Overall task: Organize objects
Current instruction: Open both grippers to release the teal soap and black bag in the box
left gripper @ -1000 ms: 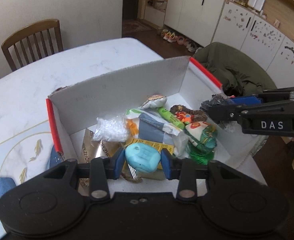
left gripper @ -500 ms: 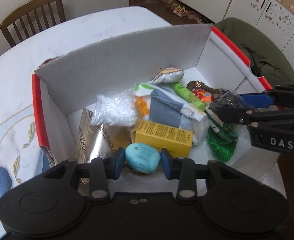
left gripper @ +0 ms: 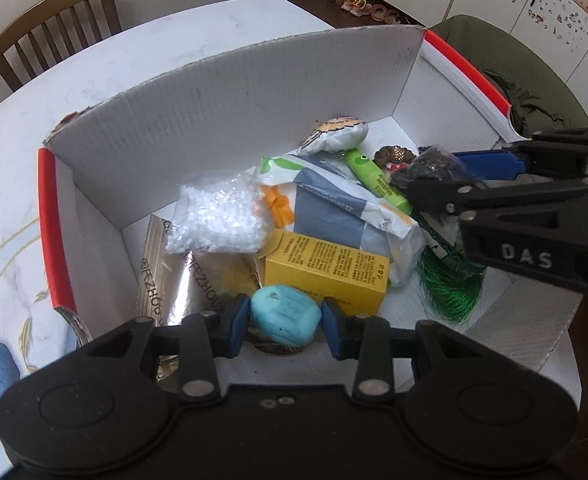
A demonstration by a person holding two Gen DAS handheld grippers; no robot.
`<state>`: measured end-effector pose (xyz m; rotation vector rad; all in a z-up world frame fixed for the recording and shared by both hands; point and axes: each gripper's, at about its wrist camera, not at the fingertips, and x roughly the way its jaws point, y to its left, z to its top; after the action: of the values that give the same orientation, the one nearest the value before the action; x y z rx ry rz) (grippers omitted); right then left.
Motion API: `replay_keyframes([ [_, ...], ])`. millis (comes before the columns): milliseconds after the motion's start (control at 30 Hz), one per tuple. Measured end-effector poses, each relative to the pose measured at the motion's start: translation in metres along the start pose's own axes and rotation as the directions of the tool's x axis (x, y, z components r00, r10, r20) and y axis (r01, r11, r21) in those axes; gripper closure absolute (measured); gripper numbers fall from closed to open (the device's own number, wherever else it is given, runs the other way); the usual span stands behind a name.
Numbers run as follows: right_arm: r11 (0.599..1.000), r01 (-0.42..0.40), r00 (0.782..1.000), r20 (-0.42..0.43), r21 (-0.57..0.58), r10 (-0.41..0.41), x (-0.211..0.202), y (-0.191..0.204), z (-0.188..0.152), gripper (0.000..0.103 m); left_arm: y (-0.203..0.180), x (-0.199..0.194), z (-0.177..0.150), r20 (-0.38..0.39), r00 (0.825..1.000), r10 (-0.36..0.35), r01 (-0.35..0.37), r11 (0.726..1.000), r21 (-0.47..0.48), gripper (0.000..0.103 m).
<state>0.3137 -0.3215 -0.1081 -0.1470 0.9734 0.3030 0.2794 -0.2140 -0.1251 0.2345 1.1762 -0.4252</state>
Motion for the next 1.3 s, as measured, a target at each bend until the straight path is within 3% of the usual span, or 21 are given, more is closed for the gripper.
replay_keyframes([
  [333, 1.0, -0.02, 1.0, 0.007, 0.0, 0.02, -0.004, -0.002, -0.004, 0.065, 0.0, 0.002, -0.004, -0.019, 0.999, -0.026, 0.026, 1.0, -0.014, 0.065],
  [533, 0.999, -0.052, 0.998, 0.028, 0.006, 0.052, -0.016, -0.003, -0.008, 0.049, -0.001, 0.0, -0.006, -0.017, 0.999, -0.038, 0.038, 0.999, -0.012, 0.059],
  [667, 0.998, -0.066, 0.997, 0.045, 0.016, 0.065, -0.024, -0.003, -0.01, 0.048, -0.001, -0.004, -0.01, -0.009, 0.999, -0.049, 0.048, 0.999, -0.021, 0.054],
  [867, 0.996, -0.084, 0.994, 0.071, 0.022, 0.082, -0.039, -0.004, -0.013, 0.047, -0.002, -0.016, -0.016, 0.028, 0.998, -0.048, 0.049, 0.999, -0.024, 0.041],
  [1233, 0.993, -0.118, 0.986, 0.119, 0.033, 0.113, -0.068, 0.003, -0.019, 0.046, -0.006, -0.038, -0.019, 0.117, 0.991, -0.06, 0.064, 0.997, -0.036, 0.039],
  [1300, 0.992, -0.123, 0.985, 0.131, 0.04, 0.117, -0.074, 0.005, -0.021, 0.045, -0.005, -0.046, -0.022, 0.14, 0.989, -0.055, 0.06, 0.998, -0.034, 0.032],
])
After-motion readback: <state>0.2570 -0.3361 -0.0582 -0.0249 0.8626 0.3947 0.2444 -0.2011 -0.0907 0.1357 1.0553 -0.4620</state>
